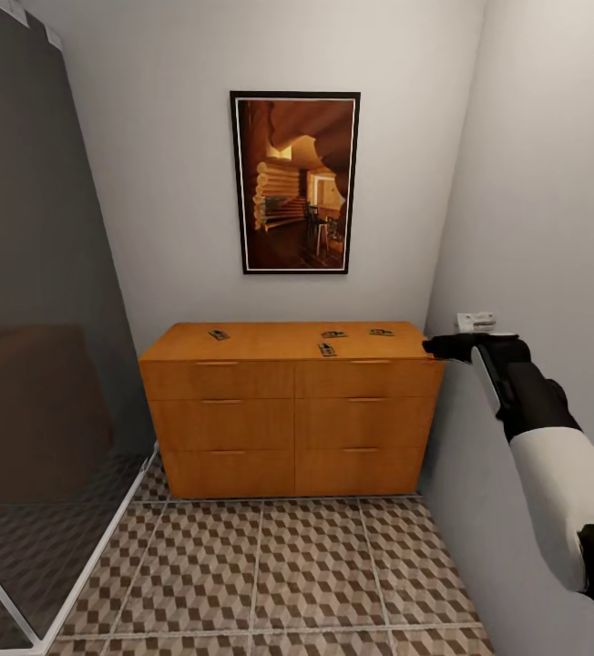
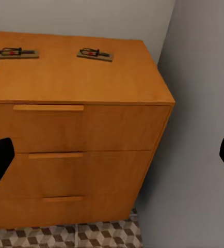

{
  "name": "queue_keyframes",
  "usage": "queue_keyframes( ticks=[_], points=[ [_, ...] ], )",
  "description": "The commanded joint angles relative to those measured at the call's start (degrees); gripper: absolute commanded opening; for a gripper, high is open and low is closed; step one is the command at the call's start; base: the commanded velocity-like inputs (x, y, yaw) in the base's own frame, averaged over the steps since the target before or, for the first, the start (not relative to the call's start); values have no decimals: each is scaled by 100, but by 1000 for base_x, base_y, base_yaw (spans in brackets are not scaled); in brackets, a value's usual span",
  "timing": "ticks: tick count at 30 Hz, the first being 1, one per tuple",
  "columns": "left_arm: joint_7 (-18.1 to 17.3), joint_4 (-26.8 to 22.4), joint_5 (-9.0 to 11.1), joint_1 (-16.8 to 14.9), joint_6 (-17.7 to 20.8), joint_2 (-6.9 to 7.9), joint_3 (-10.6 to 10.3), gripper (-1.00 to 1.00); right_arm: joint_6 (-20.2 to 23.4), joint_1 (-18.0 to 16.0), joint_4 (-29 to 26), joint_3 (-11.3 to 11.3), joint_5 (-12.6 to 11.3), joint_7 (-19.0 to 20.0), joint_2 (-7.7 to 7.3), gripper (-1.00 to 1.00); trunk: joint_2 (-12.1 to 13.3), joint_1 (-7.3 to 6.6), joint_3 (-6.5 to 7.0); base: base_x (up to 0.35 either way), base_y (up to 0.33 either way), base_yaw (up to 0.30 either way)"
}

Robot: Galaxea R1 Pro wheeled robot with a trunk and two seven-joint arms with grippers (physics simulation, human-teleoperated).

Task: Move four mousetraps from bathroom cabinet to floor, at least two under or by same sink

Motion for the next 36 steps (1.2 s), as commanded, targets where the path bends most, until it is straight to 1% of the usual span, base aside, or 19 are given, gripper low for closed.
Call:
queue_keyframes(
  ticks=[1, 4, 8, 11, 13, 16, 23, 32, 36],
  points=[
    [29, 4, -4, -3, -17, -1, -14, 100, 7, -108, 83, 1, 24, 37, -3, 100, -3, 0, -7, 0, 0, 0],
    [29, 21, -4, -3, -19, 1, -26, 100, -36, -374, 291, 13, 21, 48, 2, 100, -3, 0, -7, 0, 0, 0],
    [29, 56, -4, -3, -20, 2, -38, 100, -58, -502, 393, 62, 15, 69, 22, 100, -3, 0, -7, 0, 0, 0],
    [29, 66, -4, -3, -21, 3, -42, 100, -101, -539, 449, 188, 10, 118, 33, 100, -3, 0, -7, 0, 0, 0],
    [29, 77, -4, -3, -21, 3, -43, 100, -237, -554, 548, 336, 8, 198, 40, 100, -3, 0, -7, 0, 0, 0],
    [29, 96, -4, -3, -21, 2, -44, 100, -459, -561, 714, 446, 7, 264, 45, 100, -3, 0, -7, 0, 0, 0],
    [29, 107, -4, -3, -21, 3, -39, 100, -597, -564, 981, 496, 6, 293, 62, 100, -3, 0, -7, 87, 0, 0],
    [29, 108, -4, -3, -21, 3, -36, 100, -614, -565, 1051, 500, 3, 298, 77, 100, -3, 0, -7, 300, 0, 0],
    [29, 108, -3, -3, -21, 3, -36, 100, -657, -565, 1217, 500, -2, 304, 80, 100, -3, 0, -7, 325, 0, 0]
  ],
)
